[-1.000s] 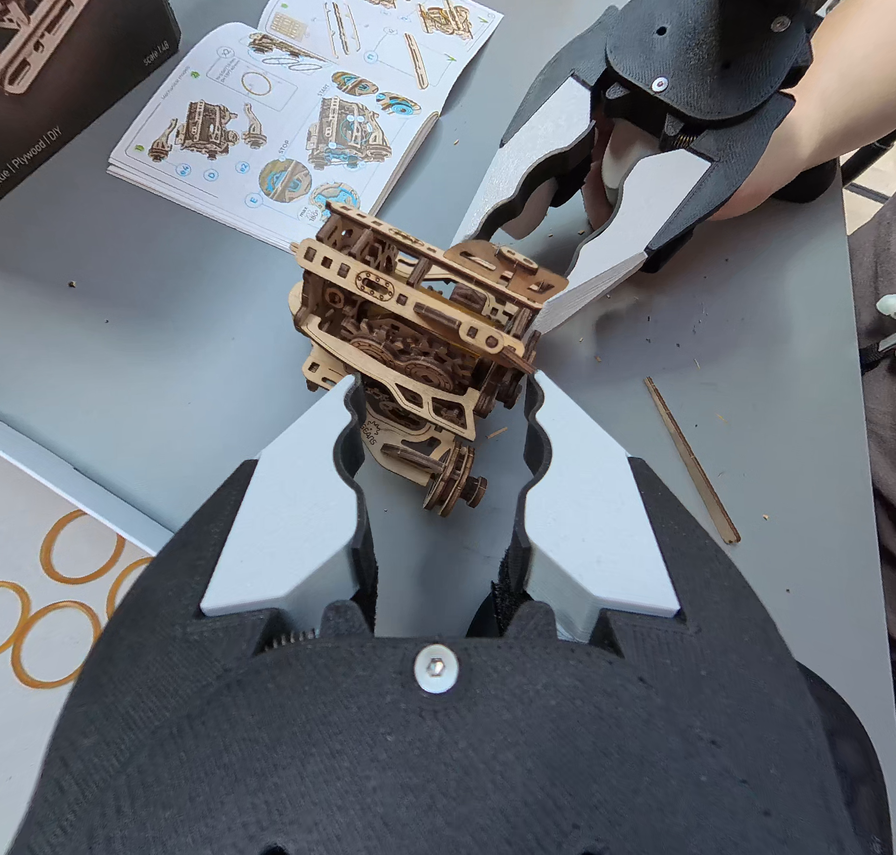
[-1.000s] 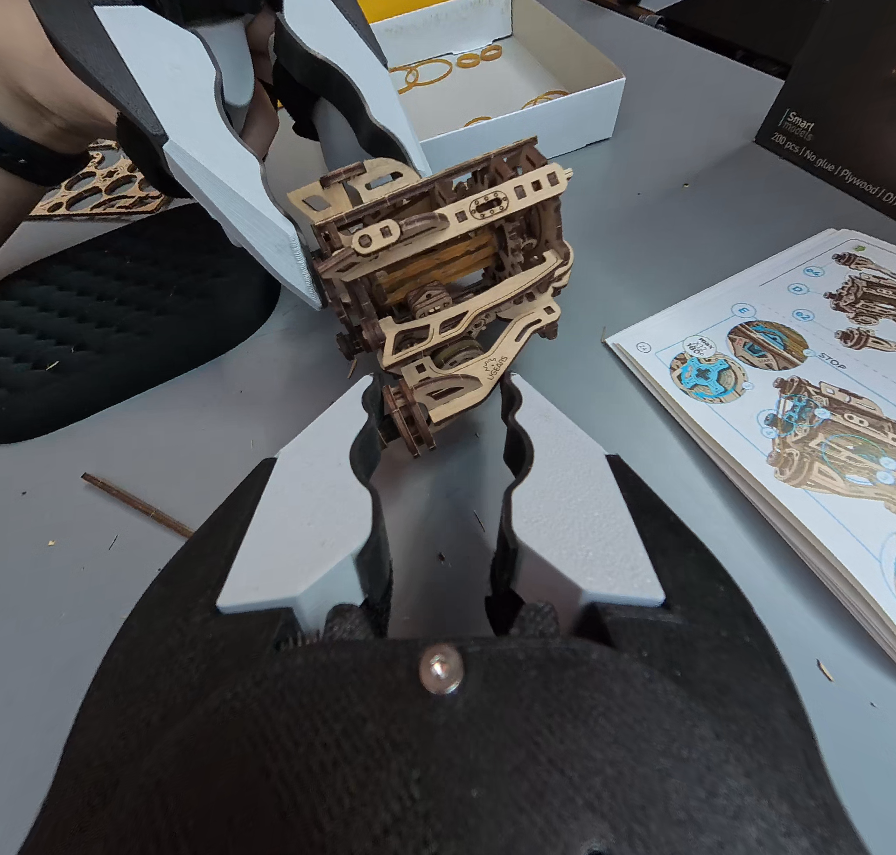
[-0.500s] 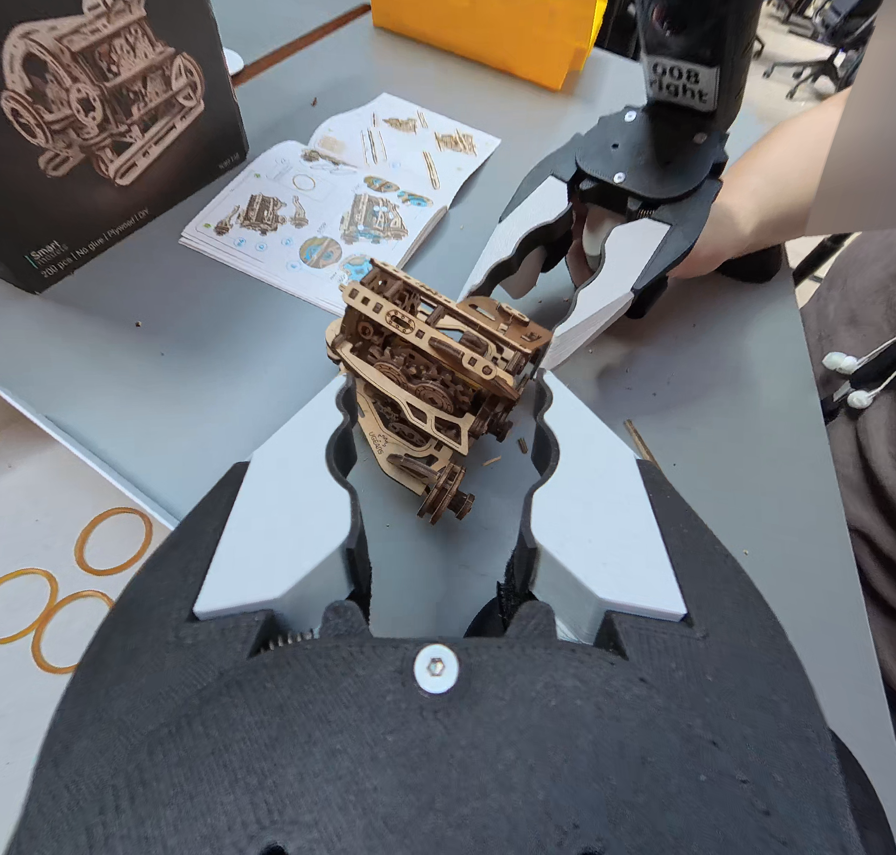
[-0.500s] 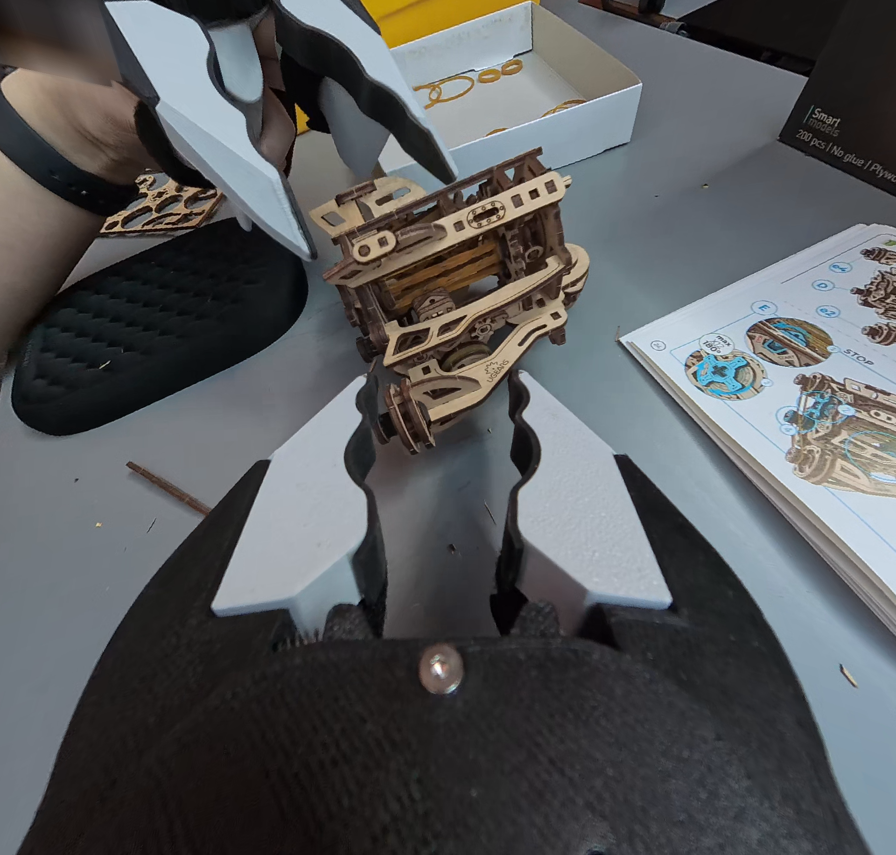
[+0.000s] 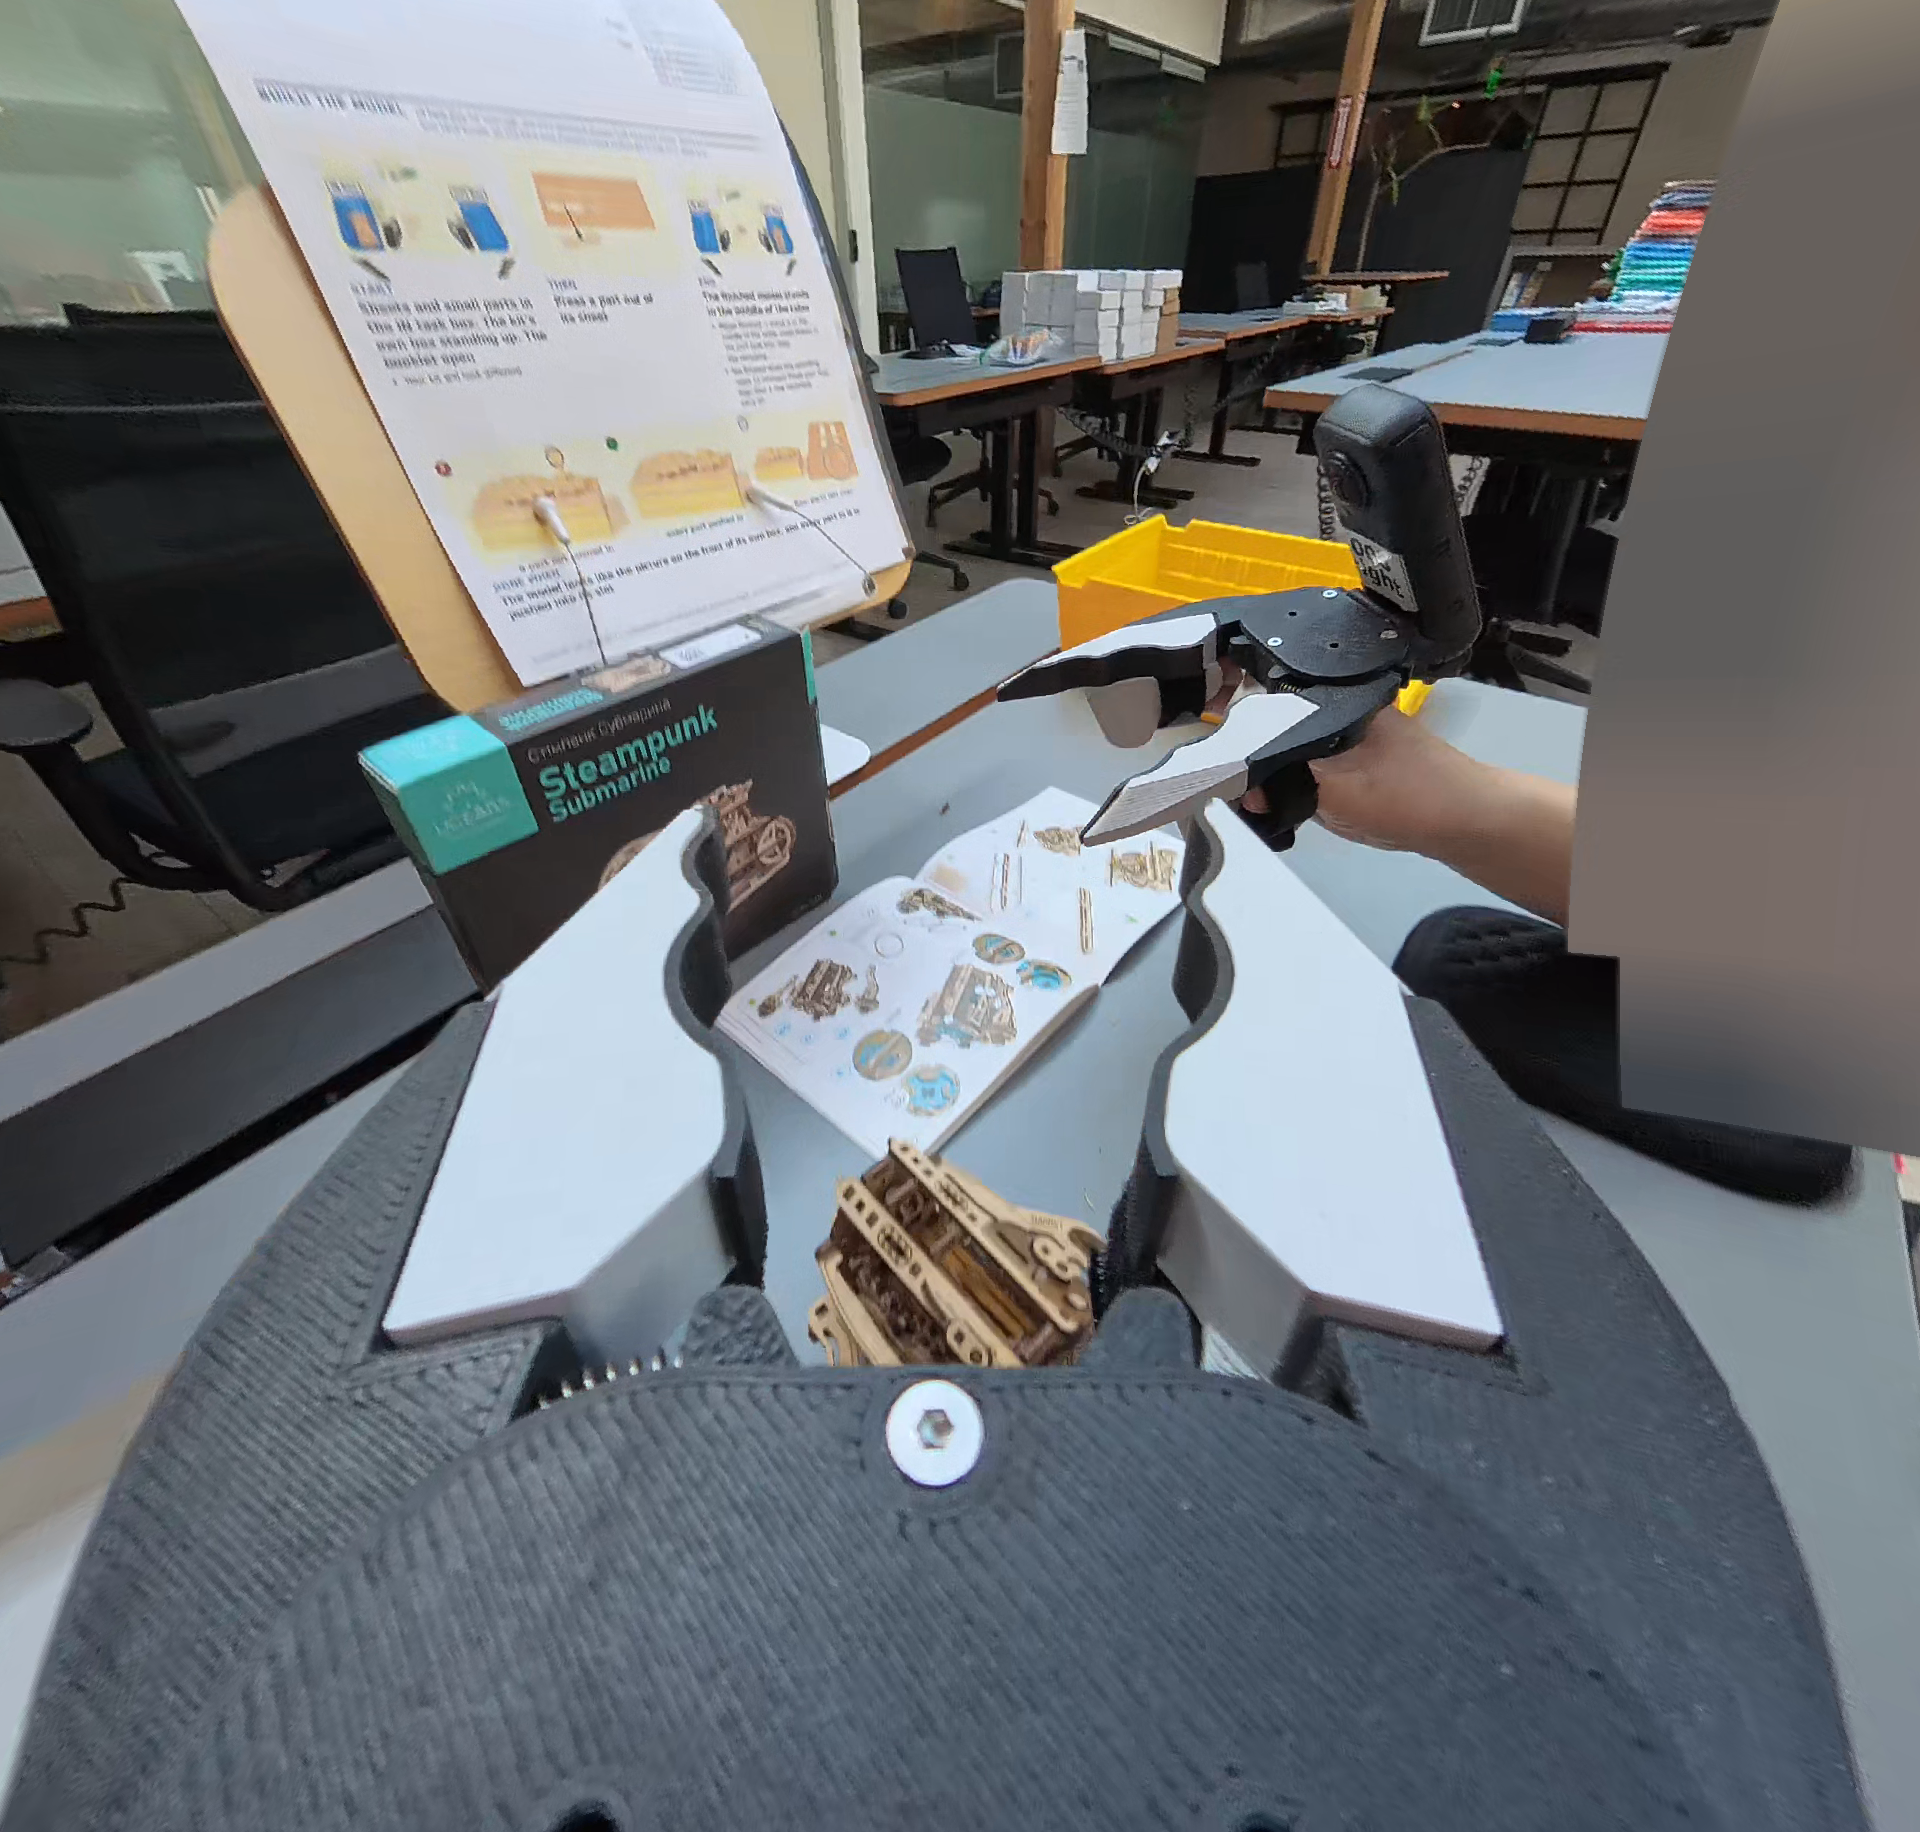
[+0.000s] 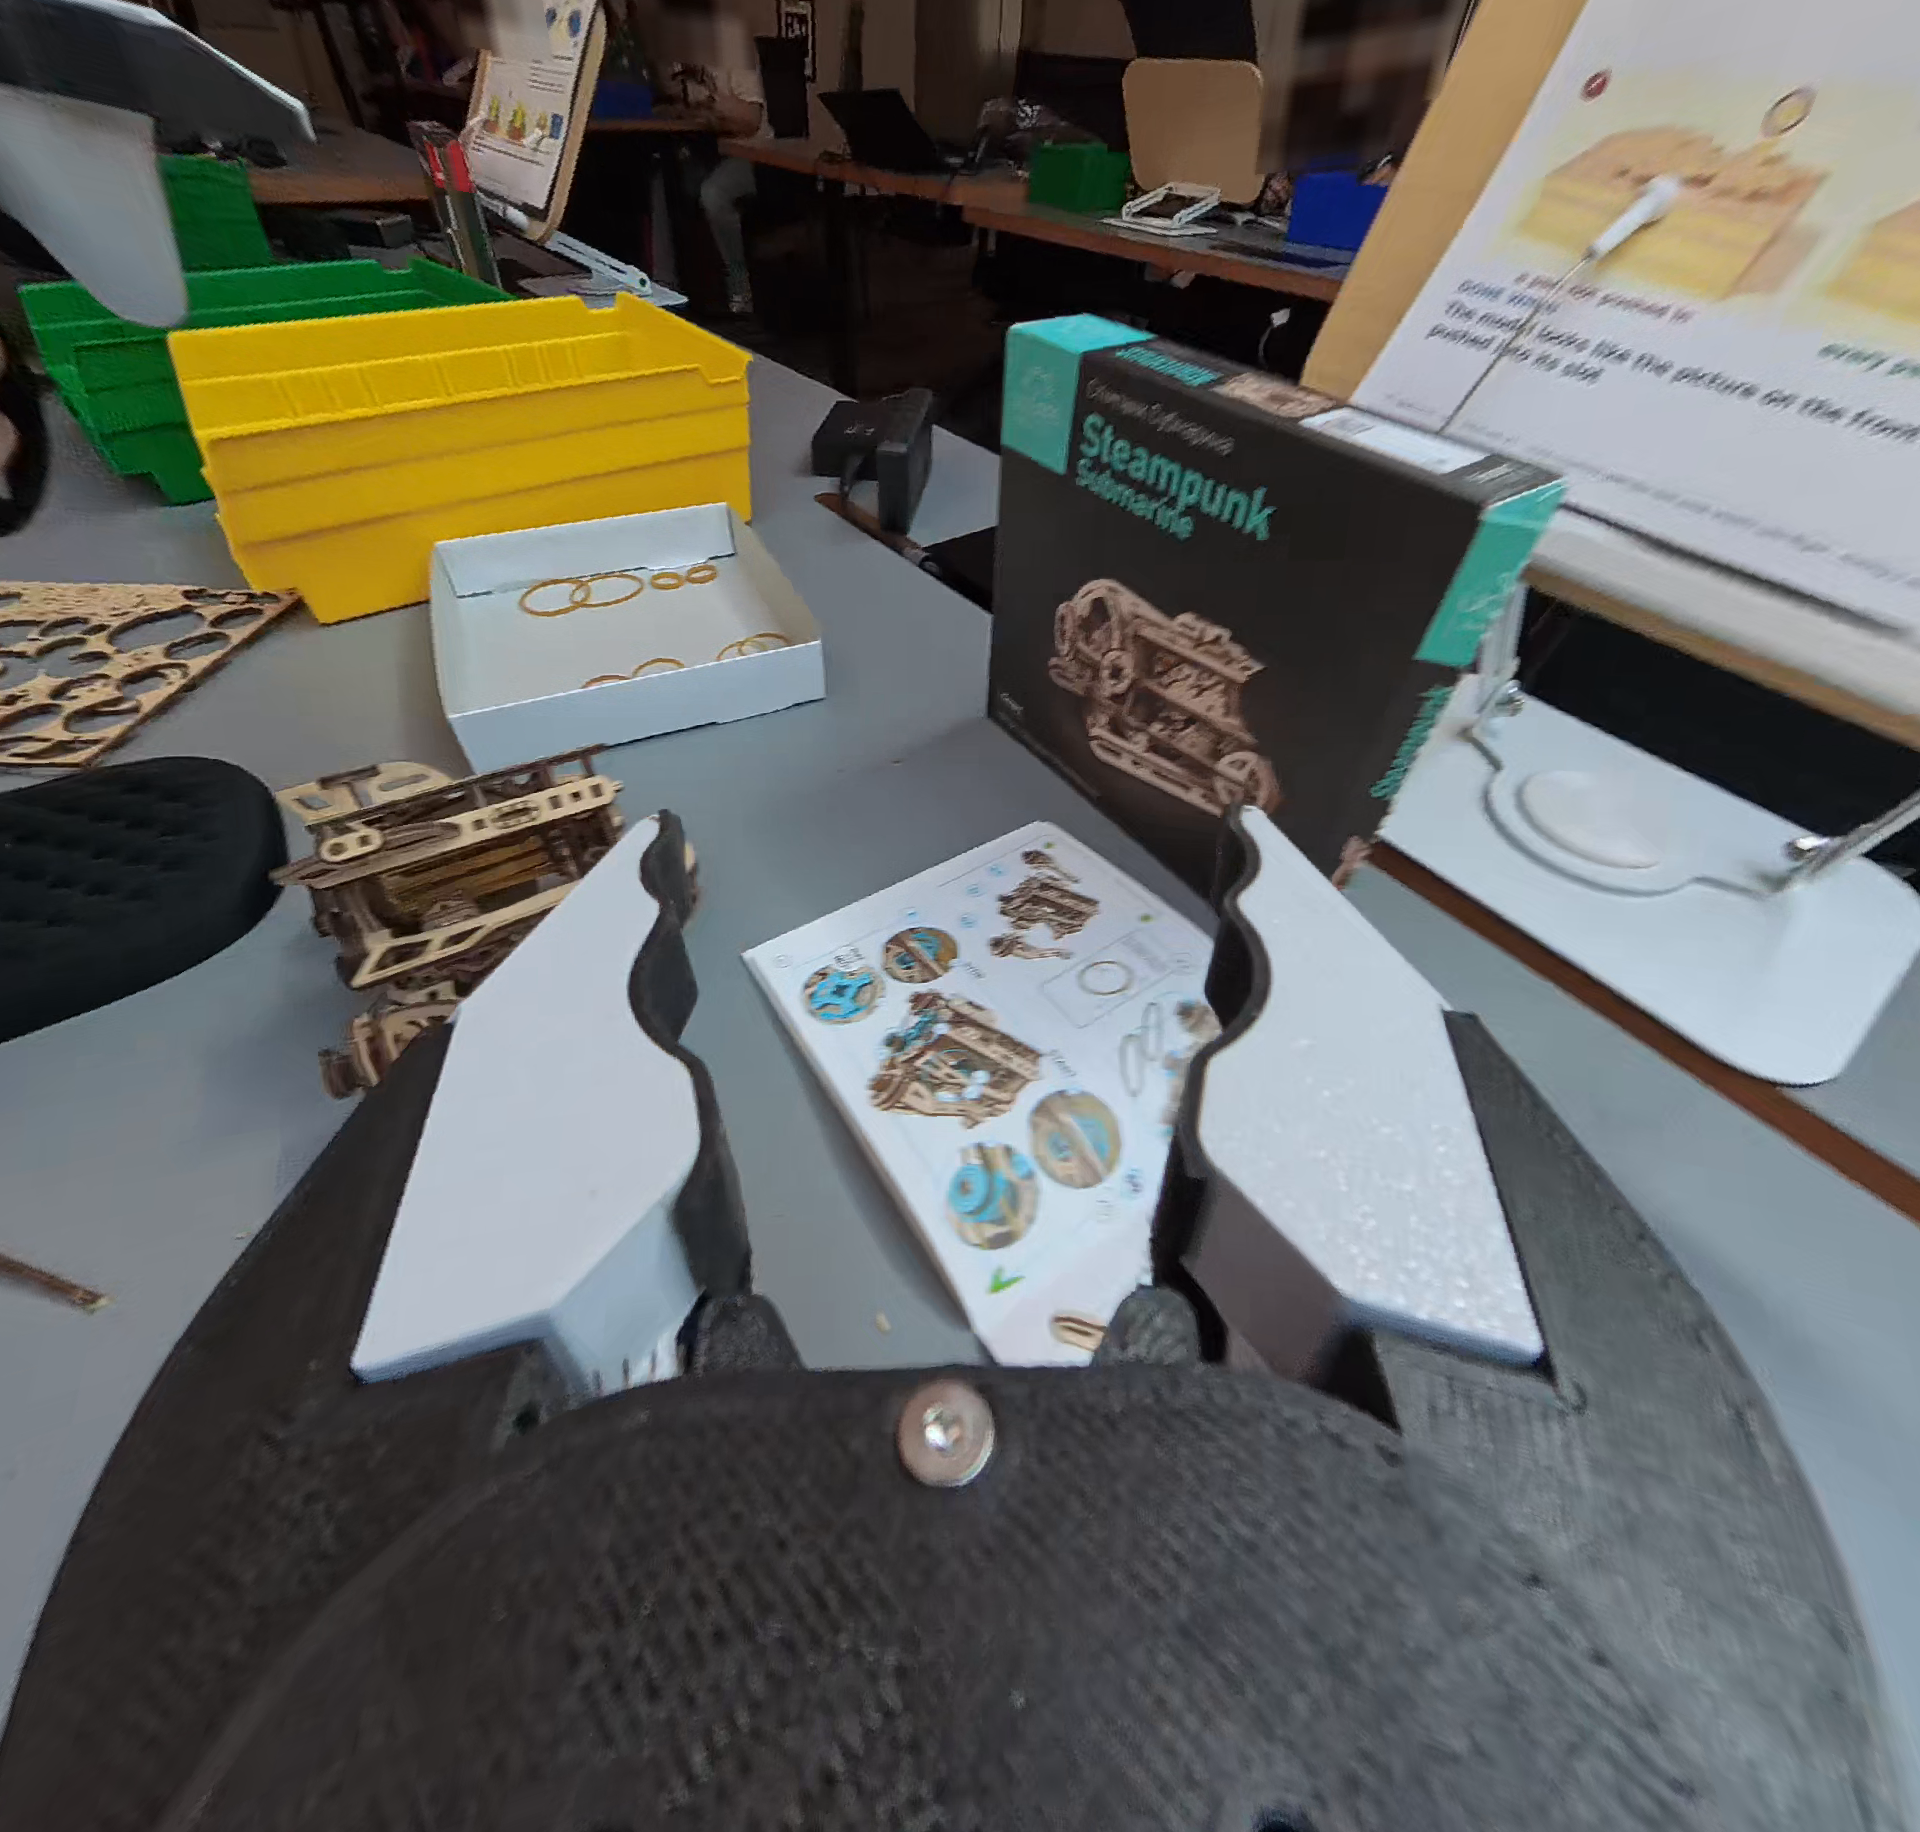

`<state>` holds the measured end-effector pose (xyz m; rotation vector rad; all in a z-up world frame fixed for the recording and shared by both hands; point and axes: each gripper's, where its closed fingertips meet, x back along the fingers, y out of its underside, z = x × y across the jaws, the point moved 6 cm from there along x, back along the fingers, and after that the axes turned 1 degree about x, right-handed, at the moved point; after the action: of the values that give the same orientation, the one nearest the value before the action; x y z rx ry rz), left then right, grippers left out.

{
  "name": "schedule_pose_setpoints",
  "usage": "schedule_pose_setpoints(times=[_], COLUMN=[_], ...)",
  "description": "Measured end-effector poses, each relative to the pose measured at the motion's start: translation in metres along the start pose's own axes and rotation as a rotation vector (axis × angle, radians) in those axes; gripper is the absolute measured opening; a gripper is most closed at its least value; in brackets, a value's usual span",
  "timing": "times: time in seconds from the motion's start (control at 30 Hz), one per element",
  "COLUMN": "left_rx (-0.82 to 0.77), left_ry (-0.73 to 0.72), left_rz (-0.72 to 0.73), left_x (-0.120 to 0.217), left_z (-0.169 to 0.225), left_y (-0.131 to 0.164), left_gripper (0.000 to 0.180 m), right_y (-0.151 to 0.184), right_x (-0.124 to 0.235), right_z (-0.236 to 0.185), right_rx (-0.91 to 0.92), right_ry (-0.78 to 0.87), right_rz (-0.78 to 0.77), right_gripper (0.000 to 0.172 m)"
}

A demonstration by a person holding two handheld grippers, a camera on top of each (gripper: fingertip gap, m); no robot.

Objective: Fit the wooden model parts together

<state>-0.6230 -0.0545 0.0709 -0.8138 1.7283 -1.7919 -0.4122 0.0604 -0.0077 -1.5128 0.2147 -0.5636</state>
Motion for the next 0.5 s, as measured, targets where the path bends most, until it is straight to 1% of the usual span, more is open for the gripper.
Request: schedule_pose_setpoints(times=[0.07,0.1,0.17,0.2,0.23,0.27,0.3,0.33,0.4,0.43,0.47,0.5], left_rx=[-0.017,-0.018,-0.021,-0.03,-0.04,-0.052,-0.06,-0.062,-0.053,-0.04,-0.025,-0.015], left_ry=[-0.05,-0.08,-0.094,-0.091,-0.104,-0.133,-0.17,-0.205,-0.231,-0.223,-0.207,-0.19], left_rz=[0.023,0.034,0.067,0.079,0.085,0.086,0.082,0.071,0.05,0.038,0.024,0.017], left_x=[-0.011,-0.016,-0.026,-0.031,-0.035,-0.038,-0.041,-0.043,-0.047,-0.049,-0.051,-0.053], left_z=[0.006,0.008,0.016,0.021,0.024,0.025,0.025,0.024,0.024,0.025,0.026,0.027], left_y=[-0.028,-0.041,-0.064,-0.073,-0.079,-0.084,-0.086,-0.086,-0.082,-0.081,-0.079,-0.077], left_gripper=[0.086,0.086,0.088,0.088,0.088,0.088,0.087,0.087,0.083,0.082,0.081,0.08], right_y=[-0.019,-0.028,-0.045,-0.052,-0.058,-0.061,-0.062,-0.06,-0.048,-0.04,-0.028,-0.019], right_x=[0.012,0.02,0.039,0.05,0.06,0.07,0.076,0.08,0.08,0.08,0.08,0.081], right_z=[0.038,0.058,0.084,0.091,0.095,0.097,0.102,0.11,0.124,0.127,0.129,0.126], right_rx=[0.089,0.125,0.132,0.107,0.078,0.04,-0.031,-0.119,-0.282,-0.321,-0.324,-0.285], right_ry=[0.057,0.116,0.158,0.149,0.123,0.084,0.078,0.092,0.124,0.16,0.216,0.266], right_rz=[-0.02,-0.036,-0.01,0.043,0.112,0.169,0.198,0.183,0.062,-0.041,-0.185,-0.345], right_gripper=[0.115,0.126,0.128,0.127,0.115,0.098,0.092,0.087,0.085,0.081,0.078,0.078])
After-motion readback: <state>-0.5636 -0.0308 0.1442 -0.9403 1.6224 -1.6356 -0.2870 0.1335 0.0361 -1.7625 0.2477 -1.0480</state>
